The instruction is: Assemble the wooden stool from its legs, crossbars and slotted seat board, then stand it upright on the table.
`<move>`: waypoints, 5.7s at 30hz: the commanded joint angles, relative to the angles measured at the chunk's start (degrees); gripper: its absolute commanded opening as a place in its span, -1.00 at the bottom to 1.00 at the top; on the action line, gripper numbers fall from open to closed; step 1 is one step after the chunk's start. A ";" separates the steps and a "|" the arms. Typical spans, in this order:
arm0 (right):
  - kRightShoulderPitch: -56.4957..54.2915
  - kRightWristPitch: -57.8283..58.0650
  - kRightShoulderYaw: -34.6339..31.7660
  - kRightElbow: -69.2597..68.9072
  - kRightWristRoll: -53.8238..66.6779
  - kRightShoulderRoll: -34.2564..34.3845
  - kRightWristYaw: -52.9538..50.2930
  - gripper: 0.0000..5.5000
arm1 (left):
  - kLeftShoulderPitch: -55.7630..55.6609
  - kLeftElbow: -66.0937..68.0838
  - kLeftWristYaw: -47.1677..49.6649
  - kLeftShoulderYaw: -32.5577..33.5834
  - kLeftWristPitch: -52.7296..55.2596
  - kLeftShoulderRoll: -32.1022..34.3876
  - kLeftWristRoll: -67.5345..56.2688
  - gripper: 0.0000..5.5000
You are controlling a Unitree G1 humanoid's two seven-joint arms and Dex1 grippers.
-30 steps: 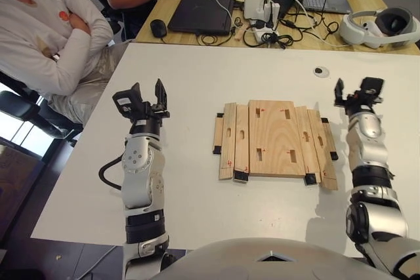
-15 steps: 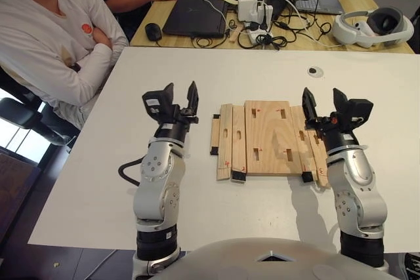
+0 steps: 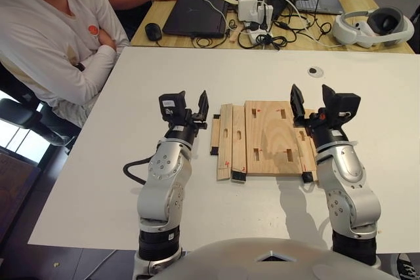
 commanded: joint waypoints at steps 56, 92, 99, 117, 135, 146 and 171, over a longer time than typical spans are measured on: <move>1.08 0.96 -0.72 -1.17 2.76 4.23 -0.97 0.45 | -14.77 13.45 -10.71 -15.77 38.09 14.60 8.17 0.03; -7.69 14.05 -14.02 2.84 39.08 4.97 5.47 0.47 | -30.05 12.45 -13.36 -14.92 2.90 24.53 15.95 -0.53; -18.39 18.75 -20.44 10.38 53.73 -8.76 15.28 0.47 | -24.99 4.91 -18.15 -19.40 -9.27 22.26 16.28 -0.53; -28.89 19.12 -13.51 21.64 47.79 -17.60 31.15 0.25 | -23.69 0.97 -18.92 -23.67 -10.61 14.02 22.66 -0.53; -31.43 21.22 -16.63 24.38 50.21 -20.10 37.73 -0.86 | -21.75 3.04 -19.65 -22.26 -12.76 14.00 26.22 -0.53; -29.69 16.67 -15.00 22.21 43.53 -15.04 29.28 -0.86 | -19.63 2.65 -21.87 -21.58 -14.31 16.47 28.51 0.10; -1.32 19.21 -16.94 -0.06 10.37 -22.43 8.97 -0.86 | -17.27 -1.51 -10.58 -1.98 8.97 0.66 14.95 0.11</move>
